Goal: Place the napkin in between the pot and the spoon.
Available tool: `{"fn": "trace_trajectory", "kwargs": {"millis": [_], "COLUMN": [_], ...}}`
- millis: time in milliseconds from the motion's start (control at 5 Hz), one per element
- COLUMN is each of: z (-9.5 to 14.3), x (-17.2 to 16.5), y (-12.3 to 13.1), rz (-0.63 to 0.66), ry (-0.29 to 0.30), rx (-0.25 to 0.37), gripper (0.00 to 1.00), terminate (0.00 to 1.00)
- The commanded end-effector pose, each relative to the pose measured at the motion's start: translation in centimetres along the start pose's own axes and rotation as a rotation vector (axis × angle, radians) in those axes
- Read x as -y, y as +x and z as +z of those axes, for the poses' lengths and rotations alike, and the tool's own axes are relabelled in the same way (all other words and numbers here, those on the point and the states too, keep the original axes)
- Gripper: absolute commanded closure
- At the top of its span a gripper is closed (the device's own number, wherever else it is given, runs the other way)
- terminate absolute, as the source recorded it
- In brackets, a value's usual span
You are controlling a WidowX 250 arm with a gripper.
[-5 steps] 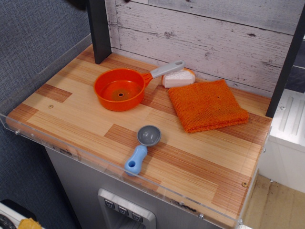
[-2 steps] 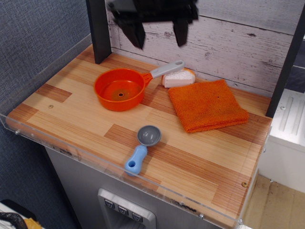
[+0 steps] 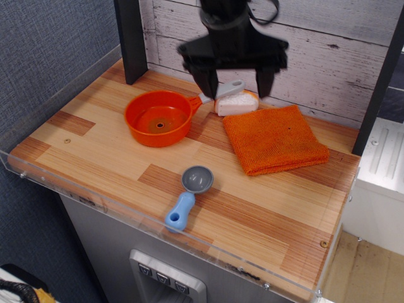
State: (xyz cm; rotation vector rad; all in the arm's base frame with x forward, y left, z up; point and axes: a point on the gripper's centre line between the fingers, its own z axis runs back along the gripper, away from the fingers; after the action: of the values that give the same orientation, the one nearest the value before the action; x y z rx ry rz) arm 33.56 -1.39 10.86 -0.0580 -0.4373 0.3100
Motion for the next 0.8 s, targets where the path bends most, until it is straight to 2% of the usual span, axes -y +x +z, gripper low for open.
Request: {"fn": "trace_trajectory", "kwargs": {"millis": [0,600], "z": [-3.9,-8.3], "x": [3.5,3.4], "y": [0.9,0.8], "rz": [-0.054,-0.082], "ry": [0.0,0.051], "rx": [-0.02,-0.109], "gripper": [0.0,0.0], "terminate": [0.0,0.0]}}
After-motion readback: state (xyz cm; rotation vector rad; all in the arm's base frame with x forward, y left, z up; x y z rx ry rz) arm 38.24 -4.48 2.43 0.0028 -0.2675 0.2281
